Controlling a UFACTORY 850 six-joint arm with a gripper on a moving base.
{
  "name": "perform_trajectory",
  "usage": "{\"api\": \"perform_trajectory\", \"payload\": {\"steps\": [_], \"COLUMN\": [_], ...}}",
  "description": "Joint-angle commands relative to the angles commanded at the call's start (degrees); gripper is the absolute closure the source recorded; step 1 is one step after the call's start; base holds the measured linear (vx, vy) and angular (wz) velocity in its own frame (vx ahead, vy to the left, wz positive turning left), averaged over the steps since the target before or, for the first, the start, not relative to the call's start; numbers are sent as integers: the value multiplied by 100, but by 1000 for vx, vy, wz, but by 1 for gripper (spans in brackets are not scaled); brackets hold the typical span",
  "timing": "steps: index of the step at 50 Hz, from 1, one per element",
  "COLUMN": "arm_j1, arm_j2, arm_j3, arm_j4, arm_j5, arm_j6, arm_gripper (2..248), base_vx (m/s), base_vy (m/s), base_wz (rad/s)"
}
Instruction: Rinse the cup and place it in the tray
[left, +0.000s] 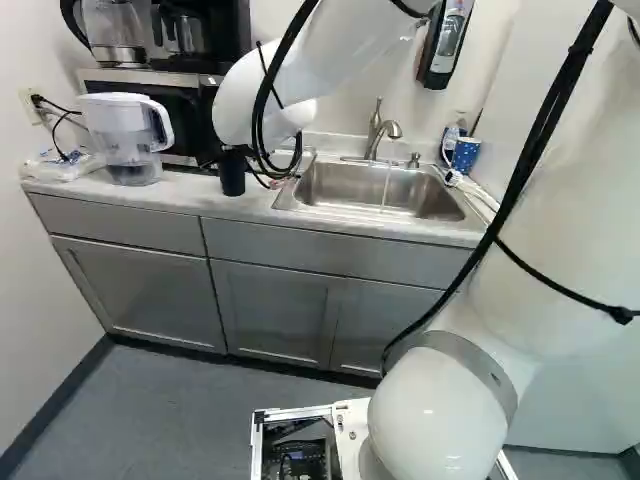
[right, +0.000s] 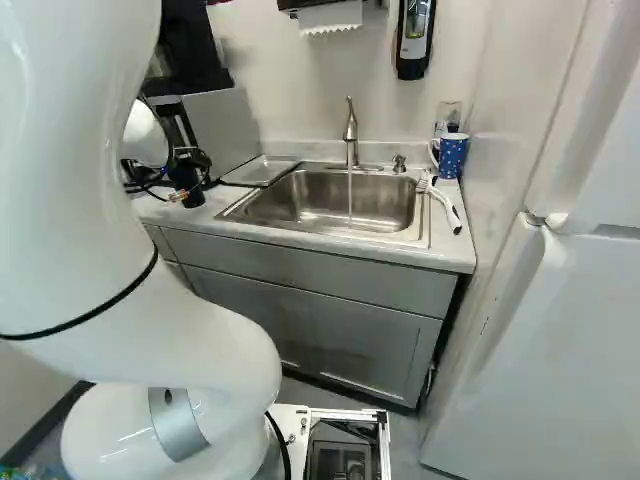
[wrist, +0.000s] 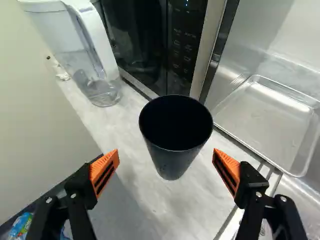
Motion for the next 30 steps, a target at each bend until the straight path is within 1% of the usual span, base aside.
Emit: {"api": "perform_trajectory", "payload": {"steps": [16,30], "arm_j1": [-29,-30], "arm_j2": [-6,-144], "arm_j3": [200,245], "arm_j4": [0,0], "arm_j5": [577,1085], "arm_j6": [0,0], "arm_gripper": [3,3], "base_vx": [0,0], "base_vy": [0,0], "base_wz": [0,0]}}
